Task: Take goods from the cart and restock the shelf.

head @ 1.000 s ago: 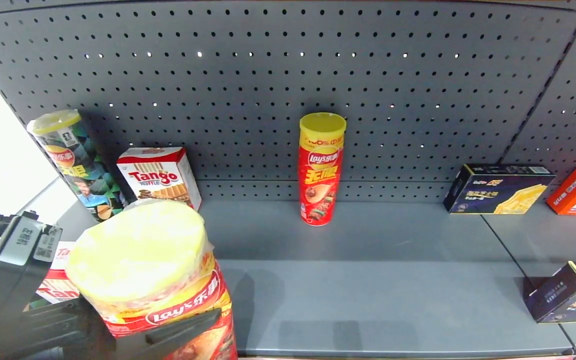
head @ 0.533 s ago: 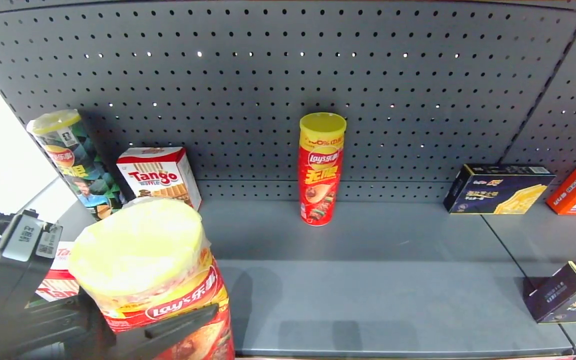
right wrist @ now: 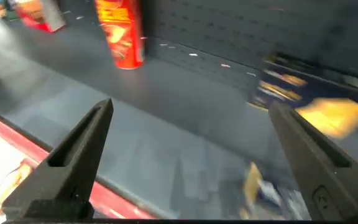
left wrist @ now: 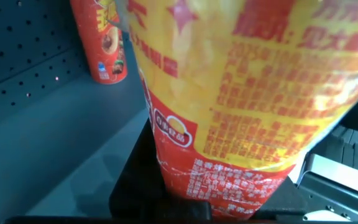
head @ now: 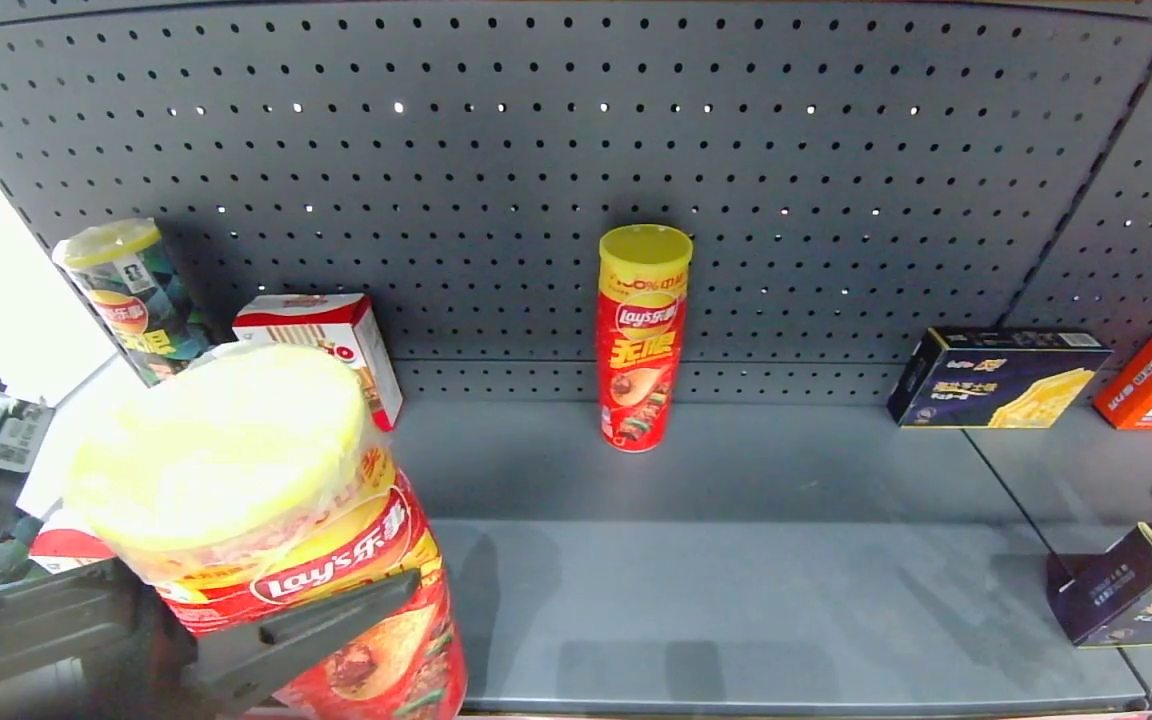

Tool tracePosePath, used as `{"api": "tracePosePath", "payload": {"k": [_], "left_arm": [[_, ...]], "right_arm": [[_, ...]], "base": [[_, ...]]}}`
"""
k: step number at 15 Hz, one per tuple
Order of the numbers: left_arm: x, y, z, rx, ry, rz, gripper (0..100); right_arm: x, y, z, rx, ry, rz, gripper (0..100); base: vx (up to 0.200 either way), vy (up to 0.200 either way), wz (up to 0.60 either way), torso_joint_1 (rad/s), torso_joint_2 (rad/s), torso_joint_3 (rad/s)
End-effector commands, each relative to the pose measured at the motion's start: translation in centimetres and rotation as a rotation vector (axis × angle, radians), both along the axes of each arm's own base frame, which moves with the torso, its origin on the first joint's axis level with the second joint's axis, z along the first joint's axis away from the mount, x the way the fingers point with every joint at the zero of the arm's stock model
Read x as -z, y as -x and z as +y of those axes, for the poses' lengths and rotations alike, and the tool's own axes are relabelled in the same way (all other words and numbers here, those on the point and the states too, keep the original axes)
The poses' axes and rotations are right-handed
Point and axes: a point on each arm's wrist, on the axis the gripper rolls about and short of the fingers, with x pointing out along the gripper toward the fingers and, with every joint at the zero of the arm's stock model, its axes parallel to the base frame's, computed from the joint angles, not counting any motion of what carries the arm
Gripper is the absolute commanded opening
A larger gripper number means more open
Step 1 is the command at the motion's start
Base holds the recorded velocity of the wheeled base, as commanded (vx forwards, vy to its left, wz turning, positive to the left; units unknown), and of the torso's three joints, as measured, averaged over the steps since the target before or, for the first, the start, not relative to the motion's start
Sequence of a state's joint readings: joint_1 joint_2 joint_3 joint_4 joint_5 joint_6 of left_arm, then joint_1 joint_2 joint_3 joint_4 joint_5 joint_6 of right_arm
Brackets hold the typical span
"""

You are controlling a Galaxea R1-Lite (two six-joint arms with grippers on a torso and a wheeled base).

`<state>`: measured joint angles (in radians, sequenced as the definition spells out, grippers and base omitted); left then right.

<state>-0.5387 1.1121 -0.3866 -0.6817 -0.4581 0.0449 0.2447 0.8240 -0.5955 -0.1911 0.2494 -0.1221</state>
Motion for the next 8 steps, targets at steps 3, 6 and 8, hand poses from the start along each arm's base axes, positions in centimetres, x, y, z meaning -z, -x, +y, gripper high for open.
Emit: {"api": "tracePosePath", "payload": {"k": [3, 6, 8], "left_arm": [[-0.4, -0.2, -0.1, -0.001, 0.007, -0.008, 0], [-0.5, -0.3, -0.2, -0.003, 0.009, -0.008, 0], [-0.4, -0.4, -0.2, -0.006, 0.009, -0.001, 0]], "right_arm": [[0.3, -6.3, 2.8, -0.076, 0.028, 0.102, 100], [-0.3, -8.9, 4.1, -0.106, 0.037, 0.121, 100], [-1.0, -10.4, 5.5, -0.138, 0.033, 0.127, 100]], "base": [[0.000, 0.000, 0.00, 0.000, 0.00, 0.000], [0.000, 0.000, 0.00, 0.000, 0.00, 0.000], [0.000, 0.000, 0.00, 0.000, 0.00, 0.000]]}}
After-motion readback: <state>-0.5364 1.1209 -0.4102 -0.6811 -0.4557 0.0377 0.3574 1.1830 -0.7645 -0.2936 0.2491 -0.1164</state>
